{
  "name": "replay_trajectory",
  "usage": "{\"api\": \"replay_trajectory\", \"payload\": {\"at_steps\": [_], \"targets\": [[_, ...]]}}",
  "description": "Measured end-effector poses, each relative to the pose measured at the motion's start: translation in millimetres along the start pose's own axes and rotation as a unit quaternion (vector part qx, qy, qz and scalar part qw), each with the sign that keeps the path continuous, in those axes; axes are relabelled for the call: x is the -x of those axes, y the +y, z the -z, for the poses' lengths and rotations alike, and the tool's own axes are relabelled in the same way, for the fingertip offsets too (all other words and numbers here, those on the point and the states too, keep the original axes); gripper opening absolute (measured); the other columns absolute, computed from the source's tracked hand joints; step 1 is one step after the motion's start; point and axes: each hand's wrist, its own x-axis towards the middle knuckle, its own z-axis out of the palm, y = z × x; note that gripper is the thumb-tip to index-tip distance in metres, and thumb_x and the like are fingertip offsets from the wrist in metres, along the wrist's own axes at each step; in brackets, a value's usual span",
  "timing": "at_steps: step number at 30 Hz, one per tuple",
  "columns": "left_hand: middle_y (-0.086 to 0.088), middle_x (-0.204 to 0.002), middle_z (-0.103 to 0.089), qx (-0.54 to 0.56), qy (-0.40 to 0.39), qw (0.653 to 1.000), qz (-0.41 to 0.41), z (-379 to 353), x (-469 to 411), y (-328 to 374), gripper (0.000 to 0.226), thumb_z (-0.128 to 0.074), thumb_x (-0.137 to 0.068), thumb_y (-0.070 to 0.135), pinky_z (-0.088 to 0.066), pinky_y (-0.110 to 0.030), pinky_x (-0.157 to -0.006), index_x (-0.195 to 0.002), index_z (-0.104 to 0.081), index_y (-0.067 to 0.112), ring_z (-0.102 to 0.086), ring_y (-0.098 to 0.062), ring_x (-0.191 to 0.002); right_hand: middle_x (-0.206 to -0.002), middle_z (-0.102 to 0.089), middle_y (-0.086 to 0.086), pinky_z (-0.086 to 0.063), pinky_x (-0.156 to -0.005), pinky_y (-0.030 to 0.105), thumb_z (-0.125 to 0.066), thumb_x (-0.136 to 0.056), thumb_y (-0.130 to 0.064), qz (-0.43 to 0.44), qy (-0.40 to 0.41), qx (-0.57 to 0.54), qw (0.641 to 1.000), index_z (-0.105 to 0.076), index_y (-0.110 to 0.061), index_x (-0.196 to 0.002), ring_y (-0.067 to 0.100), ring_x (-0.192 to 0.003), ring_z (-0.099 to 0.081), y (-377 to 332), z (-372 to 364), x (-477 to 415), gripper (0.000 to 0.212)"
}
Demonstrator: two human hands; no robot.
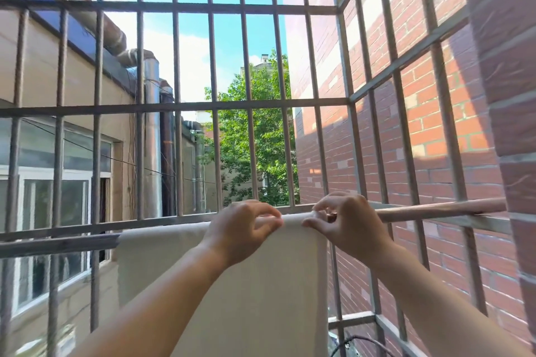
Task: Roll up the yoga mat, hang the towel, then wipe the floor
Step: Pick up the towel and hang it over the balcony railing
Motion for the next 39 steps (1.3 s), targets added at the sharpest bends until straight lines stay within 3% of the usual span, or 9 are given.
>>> {"api": "replay_trajectory", "payload": {"at_steps": [3, 11, 17, 21, 23, 27, 34, 37, 39], "targets": [[0.012, -0.109, -0.066, -0.021, -0.002, 1.0, -0.023, -13.2, -6.5, 16.2, 0.028, -0.061, -0.083, 0.049, -0.05, -0.032, -0.083, -0.105, -0.067, 0.034, -0.061, -0.011, -0.099, -0.072, -0.07, -0.002, -0.05, -0.066, 0.028, -0.078, -0.068, -0.044, -0.018, 0.005, 0.018, 1.0, -0.072, -0.017, -0.07, 0.013, -0.065, -0.061, -0.9, 1.5, -1.2, 0.028], [0.012, -0.107, -0.068, 0.01, 0.012, 1.0, -0.007, -19.6, -8.4, 9.3, 0.026, -0.063, -0.082, 0.049, -0.049, -0.029, -0.084, -0.104, -0.069, 0.037, -0.061, -0.007, -0.099, -0.08, -0.072, -0.001, -0.053, -0.07, 0.027, -0.07, -0.079, -0.026, -0.039, -0.002, 0.012, 0.999, -0.075, -0.016, -0.084, 0.012, -0.067, -0.062, -2.3, 4.9, 2.0, 0.012], [0.011, -0.11, -0.069, 0.017, -0.009, 1.0, 0.012, -14.5, -11.3, 6.1, 0.027, -0.062, -0.083, 0.049, -0.049, -0.03, -0.088, -0.104, -0.07, 0.035, -0.061, -0.008, -0.104, -0.087, -0.072, 0.006, -0.053, -0.076, 0.032, -0.065, -0.083, -0.019, -0.078, -0.019, 0.033, 0.996, -0.073, -0.01, -0.087, 0.018, -0.077, -0.063, 7.9, 11.3, -6.0, 0.013], [0.01, -0.111, -0.069, 0.003, -0.023, 0.999, 0.025, -11.8, -12.8, 2.1, 0.028, -0.058, -0.084, 0.052, -0.05, -0.03, -0.089, -0.105, -0.069, 0.037, -0.062, -0.009, -0.105, -0.085, -0.073, 0.002, -0.046, -0.068, 0.021, -0.068, -0.082, -0.022, -0.098, -0.037, 0.034, 0.994, -0.074, -0.015, -0.088, 0.012, -0.073, -0.061, 8.5, 18.6, -7.4, 0.011], [0.009, -0.111, -0.069, -0.004, -0.03, 0.999, 0.023, -11.6, -12.9, 1.2, 0.028, -0.056, -0.086, 0.052, -0.05, -0.032, -0.089, -0.106, -0.068, 0.037, -0.062, -0.011, -0.106, -0.085, -0.073, 0.001, -0.049, -0.068, 0.021, -0.071, -0.08, -0.022, -0.096, -0.027, 0.018, 0.995, -0.074, -0.016, -0.089, 0.011, -0.071, -0.062, 6.0, 20.5, -7.3, 0.011], [0.008, -0.113, -0.068, -0.022, -0.031, 0.999, 0.013, -7.4, -8.1, -4.5, 0.031, -0.054, -0.087, 0.052, -0.05, -0.035, -0.089, -0.11, -0.066, 0.035, -0.061, -0.012, -0.106, -0.089, -0.074, 0.0, -0.054, -0.079, 0.031, -0.072, -0.079, -0.023, -0.037, -0.055, -0.029, 0.997, -0.075, -0.016, -0.092, 0.012, -0.077, -0.066, -5.5, 14.3, -4.3, 0.015], [0.014, -0.113, -0.066, -0.06, -0.023, 0.998, 0.01, 23.2, 20.3, -42.9, 0.037, -0.053, -0.083, 0.057, -0.05, -0.035, -0.086, -0.112, -0.063, 0.037, -0.06, -0.009, -0.104, -0.104, -0.07, -0.003, -0.05, -0.086, 0.034, -0.075, -0.073, -0.042, 0.057, -0.123, 0.019, 0.991, -0.07, -0.019, -0.103, 0.018, -0.093, -0.065, -23.7, -12.6, -4.6, 0.038], [0.019, -0.105, -0.065, -0.062, 0.013, 0.998, 0.003, 39.1, 36.9, -59.8, 0.036, -0.06, -0.076, 0.057, -0.052, -0.032, -0.082, -0.106, -0.065, 0.037, -0.061, -0.004, -0.097, -0.104, -0.068, -0.006, -0.051, -0.083, 0.034, -0.078, -0.07, -0.037, 0.068, -0.116, -0.008, 0.991, -0.069, -0.023, -0.101, 0.019, -0.09, -0.065, -29.3, -24.7, -3.5, 0.035], [0.02, -0.1, -0.065, -0.063, 0.043, 0.997, 0.004, 48.6, 46.8, -68.8, 0.028, -0.072, -0.074, 0.045, -0.051, -0.027, -0.08, -0.099, -0.067, 0.035, -0.062, -0.002, -0.093, -0.095, -0.068, -0.006, -0.052, -0.076, 0.037, -0.078, -0.071, -0.033, 0.071, -0.106, -0.027, 0.991, -0.07, -0.021, -0.091, 0.019, -0.082, -0.065, -30.5, -31.1, -3.9, 0.024]]}}
